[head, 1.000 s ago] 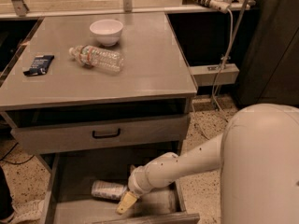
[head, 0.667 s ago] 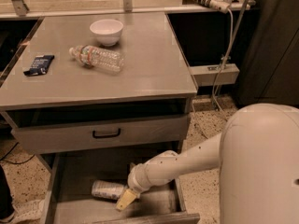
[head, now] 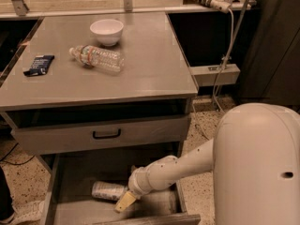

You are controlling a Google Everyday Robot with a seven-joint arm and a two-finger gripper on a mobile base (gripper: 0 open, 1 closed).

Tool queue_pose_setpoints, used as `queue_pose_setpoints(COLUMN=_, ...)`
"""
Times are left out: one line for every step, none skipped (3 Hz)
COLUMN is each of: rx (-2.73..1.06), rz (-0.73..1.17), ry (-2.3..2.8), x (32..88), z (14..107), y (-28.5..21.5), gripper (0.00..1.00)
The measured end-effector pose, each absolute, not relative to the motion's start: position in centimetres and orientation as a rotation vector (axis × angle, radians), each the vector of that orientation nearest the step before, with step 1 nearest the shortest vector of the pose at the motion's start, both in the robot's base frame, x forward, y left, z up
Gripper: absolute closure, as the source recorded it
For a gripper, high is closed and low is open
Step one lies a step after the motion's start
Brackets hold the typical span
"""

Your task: Pick blue plastic bottle from middle drawer and place on counter

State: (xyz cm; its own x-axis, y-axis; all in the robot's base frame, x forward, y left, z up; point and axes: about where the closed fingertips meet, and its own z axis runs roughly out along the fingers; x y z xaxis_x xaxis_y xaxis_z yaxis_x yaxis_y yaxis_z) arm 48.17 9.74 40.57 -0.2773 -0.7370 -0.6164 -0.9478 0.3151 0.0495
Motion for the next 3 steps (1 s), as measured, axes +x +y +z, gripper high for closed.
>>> queue_pose_setpoints(rx=-1.449, rz=0.587, ry=2.121, x=48.0, z=39.8, y=9.9, gripper=0.0)
queue_pose_setpoints(rx=-1.433, rz=0.592, ry=2.128, x=48.2, z=39.5, y=10.6, gripper=0.0)
queue_pose_setpoints(rx=-1.443, rz=0.594, ry=2.115, x=47.6, z=39.6, y=11.7, gripper=0.0)
